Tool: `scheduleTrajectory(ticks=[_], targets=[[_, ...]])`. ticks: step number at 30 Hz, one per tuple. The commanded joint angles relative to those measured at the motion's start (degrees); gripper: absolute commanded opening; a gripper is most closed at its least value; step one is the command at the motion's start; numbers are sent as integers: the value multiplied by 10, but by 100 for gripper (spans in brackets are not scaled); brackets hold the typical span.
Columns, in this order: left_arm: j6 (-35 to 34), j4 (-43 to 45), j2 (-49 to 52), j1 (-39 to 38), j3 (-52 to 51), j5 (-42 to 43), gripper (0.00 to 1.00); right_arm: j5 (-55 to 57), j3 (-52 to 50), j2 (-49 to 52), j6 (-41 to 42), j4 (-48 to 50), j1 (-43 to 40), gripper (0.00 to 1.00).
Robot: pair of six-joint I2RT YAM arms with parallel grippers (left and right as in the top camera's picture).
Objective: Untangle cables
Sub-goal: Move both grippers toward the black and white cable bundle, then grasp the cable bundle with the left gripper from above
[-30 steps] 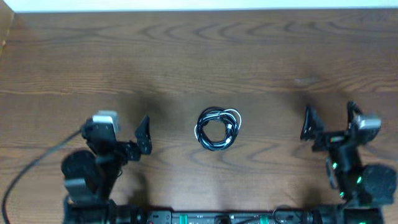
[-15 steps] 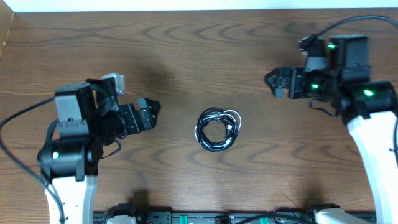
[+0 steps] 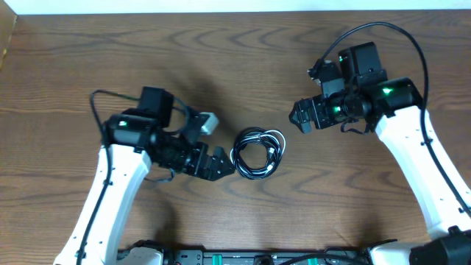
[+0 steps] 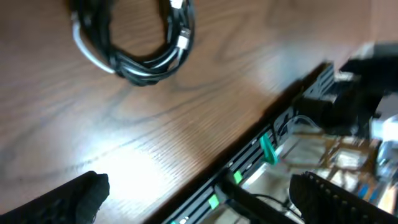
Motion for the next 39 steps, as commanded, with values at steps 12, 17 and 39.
scheduleTrajectory(ticks=[12, 17, 39], targets=[[16, 92, 22, -31, -9, -6, 78, 34, -15, 134, -26, 25, 140, 92], [-63, 140, 48, -39, -50, -51, 70, 83, -15, 117, 54, 85, 131, 96], [-118, 277, 180, -159, -81, -205, 45, 119, -15, 97, 97, 111, 33, 99]])
